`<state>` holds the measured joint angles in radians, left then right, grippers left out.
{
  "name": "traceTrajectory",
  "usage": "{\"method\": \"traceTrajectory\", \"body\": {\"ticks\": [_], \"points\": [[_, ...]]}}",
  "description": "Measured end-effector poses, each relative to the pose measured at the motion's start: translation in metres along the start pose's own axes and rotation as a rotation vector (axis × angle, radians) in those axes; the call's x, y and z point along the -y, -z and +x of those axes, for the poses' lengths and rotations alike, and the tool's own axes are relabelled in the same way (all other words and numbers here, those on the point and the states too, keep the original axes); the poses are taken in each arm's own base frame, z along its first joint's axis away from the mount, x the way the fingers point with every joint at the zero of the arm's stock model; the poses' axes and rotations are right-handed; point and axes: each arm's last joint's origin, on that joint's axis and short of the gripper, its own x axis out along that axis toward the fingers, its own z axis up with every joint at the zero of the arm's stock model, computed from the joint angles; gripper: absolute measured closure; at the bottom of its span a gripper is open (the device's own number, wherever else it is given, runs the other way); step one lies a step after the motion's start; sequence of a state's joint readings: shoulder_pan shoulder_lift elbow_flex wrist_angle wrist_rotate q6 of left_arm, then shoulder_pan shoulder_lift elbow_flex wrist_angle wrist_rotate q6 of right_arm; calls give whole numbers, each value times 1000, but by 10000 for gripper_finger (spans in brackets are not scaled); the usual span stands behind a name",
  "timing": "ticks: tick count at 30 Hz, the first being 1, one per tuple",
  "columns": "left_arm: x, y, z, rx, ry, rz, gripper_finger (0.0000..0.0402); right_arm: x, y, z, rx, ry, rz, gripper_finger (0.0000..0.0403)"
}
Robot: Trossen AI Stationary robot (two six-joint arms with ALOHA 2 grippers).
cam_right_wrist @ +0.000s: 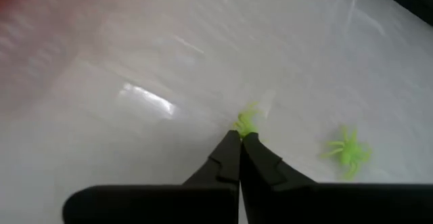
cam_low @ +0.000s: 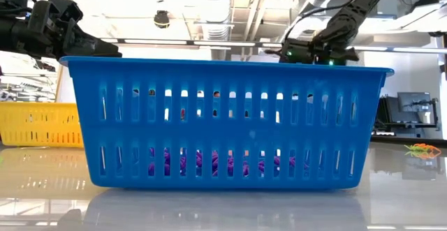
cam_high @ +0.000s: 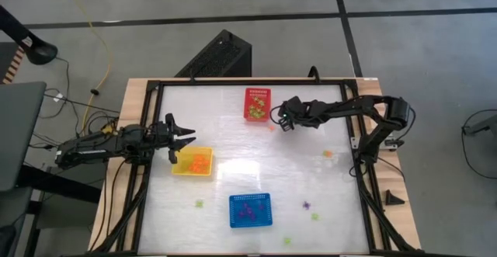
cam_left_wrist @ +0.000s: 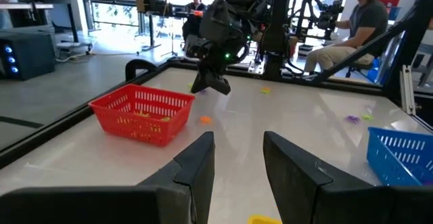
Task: Sort Halloween decoration
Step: Put the green spider toy into the red basket
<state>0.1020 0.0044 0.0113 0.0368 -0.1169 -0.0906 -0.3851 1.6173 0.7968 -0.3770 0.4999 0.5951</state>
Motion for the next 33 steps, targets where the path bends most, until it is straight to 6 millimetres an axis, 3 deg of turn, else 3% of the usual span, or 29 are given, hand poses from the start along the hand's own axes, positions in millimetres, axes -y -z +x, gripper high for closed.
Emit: {"method": "traceTrajectory", "body": {"ticks": [6,12,16,23,26,33], "points": [[0,0,0,0,0,0,285,-24,-14,-23,60,-77,-20,375],[0,0,0,0,0,0,285,-61,-34,-68,194,-208,-47,377],[0,0,0,0,0,0,285,-75,-48,-89,277,-261,-40,363],[0,0,0,0,1,0,285,-92,-63,-81,413,-328,-41,359],[0,0,0,-4,3,0,285,-97,-66,-67,423,-314,-90,358],[0,1,1,-13,3,2,285,-90,-78,-55,381,-255,-88,340]]}}
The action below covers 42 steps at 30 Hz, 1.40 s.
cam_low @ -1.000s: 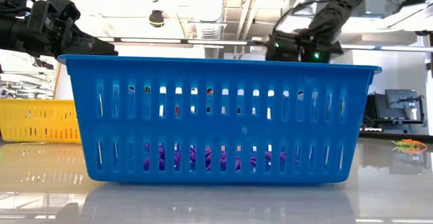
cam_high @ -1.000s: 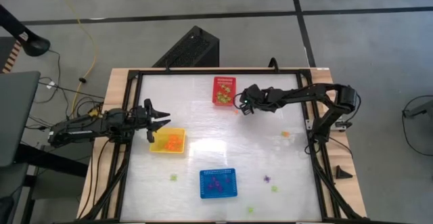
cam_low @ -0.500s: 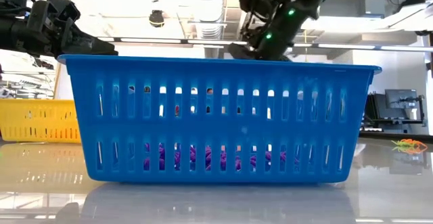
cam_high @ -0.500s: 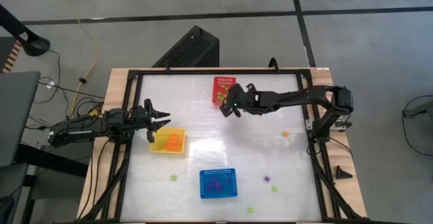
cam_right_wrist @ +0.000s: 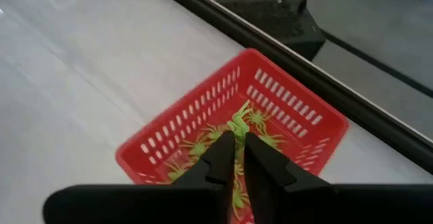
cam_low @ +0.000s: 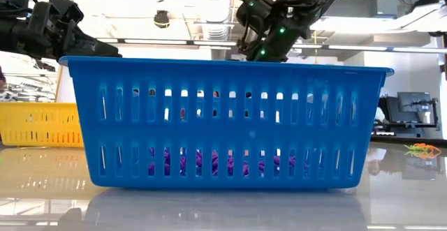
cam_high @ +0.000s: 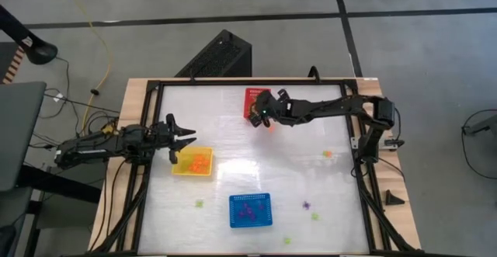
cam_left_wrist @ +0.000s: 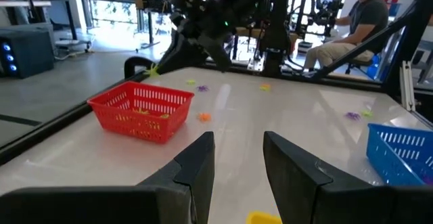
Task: Sort Halloween decoration
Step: Put the green spider toy into the red basket, then put the orange spider toy into the yellow basket
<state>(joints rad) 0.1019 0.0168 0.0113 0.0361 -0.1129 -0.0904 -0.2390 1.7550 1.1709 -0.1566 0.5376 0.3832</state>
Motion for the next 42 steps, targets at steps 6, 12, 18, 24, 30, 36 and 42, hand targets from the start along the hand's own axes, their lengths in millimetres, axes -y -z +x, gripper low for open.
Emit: {"method": "traceTrajectory", "body": {"ticks": [6,12,18,24,30,36,42], "points": [[0,0,0,-3,-1,0,285,7,-9,-12,5,1,7,290],[0,0,0,-3,-1,0,285,6,-8,-15,-36,-88,4,219],[0,0,0,-4,0,0,285,-6,14,-25,-226,-191,-74,191],[0,0,0,-4,-1,0,285,-29,40,-53,-243,-43,-186,198],[0,0,0,-4,-1,0,285,-41,63,-61,-219,-40,-172,206],[0,0,0,-4,-1,0,285,-19,86,-38,-207,5,-75,206],[0,0,0,-4,0,0,285,-6,98,-22,-157,-50,0,207]]}}
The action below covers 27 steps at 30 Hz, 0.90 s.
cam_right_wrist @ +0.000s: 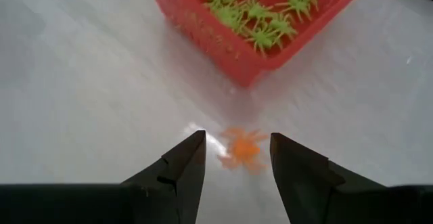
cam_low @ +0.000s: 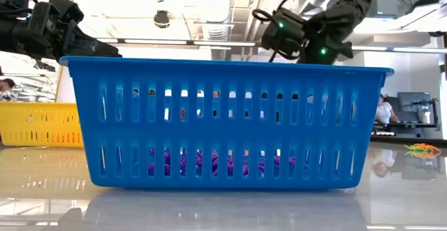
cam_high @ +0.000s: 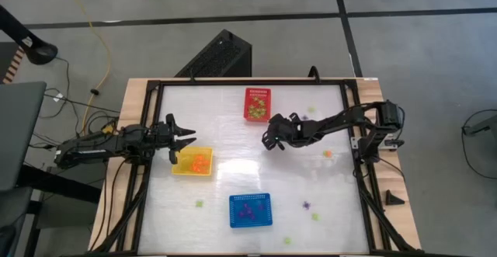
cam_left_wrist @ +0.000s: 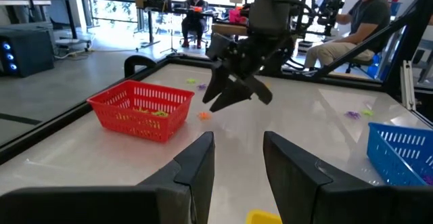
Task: Sort Halloween decoration
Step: Put the orange spider toy into the yellow basket
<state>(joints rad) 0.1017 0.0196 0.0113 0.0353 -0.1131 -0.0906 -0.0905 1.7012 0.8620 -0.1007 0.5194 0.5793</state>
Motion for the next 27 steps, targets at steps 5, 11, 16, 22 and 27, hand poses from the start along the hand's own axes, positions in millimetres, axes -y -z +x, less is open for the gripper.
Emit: {"method": "traceTrajectory", "body": {"ticks": [5,11,16,22,27], "points": [[0,0,0,0,0,0,285,7,11,7,7,-2,37,207],[0,0,0,0,0,0,285,12,28,10,75,-52,86,207],[0,0,0,0,0,0,285,17,37,11,89,-59,106,207],[0,0,0,0,0,0,285,19,45,12,83,-51,101,224],[0,0,0,0,0,0,285,17,47,17,106,-59,115,283]]}}
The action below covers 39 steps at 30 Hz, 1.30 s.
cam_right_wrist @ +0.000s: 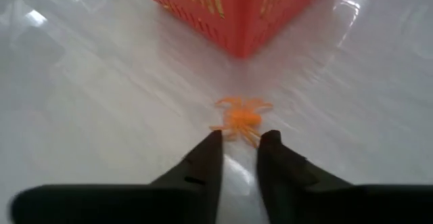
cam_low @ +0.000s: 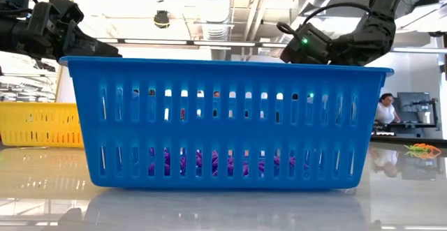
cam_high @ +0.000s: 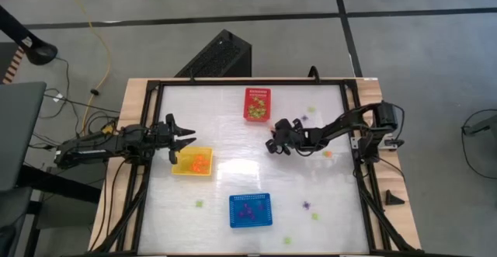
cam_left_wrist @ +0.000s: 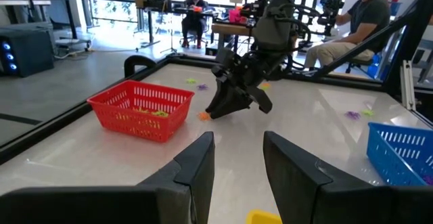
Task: Sort Halloween decoration
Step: Put the orange spider toy into the yellow basket
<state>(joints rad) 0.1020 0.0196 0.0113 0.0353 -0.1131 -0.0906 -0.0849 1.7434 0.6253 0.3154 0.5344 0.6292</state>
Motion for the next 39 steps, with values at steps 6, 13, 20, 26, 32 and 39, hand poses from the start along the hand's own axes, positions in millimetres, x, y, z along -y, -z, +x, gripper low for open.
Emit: {"method": "traceTrajectory", "body": {"ticks": [6,13,20,26,32,39], "points": [[0,0,0,0,1,0,285,-1,6,7,-12,-8,-8,375],[0,0,0,0,0,0,285,-2,1,1,-8,-33,-24,380],[0,0,0,0,0,0,285,-13,-11,-22,30,-131,-34,384],[0,0,0,0,0,0,285,-14,-13,-26,37,-134,-35,336],[0,0,0,0,0,0,285,-11,-10,-24,23,-103,-50,290],[0,0,0,0,0,0,285,-8,-13,-23,62,-47,-47,221]]}}
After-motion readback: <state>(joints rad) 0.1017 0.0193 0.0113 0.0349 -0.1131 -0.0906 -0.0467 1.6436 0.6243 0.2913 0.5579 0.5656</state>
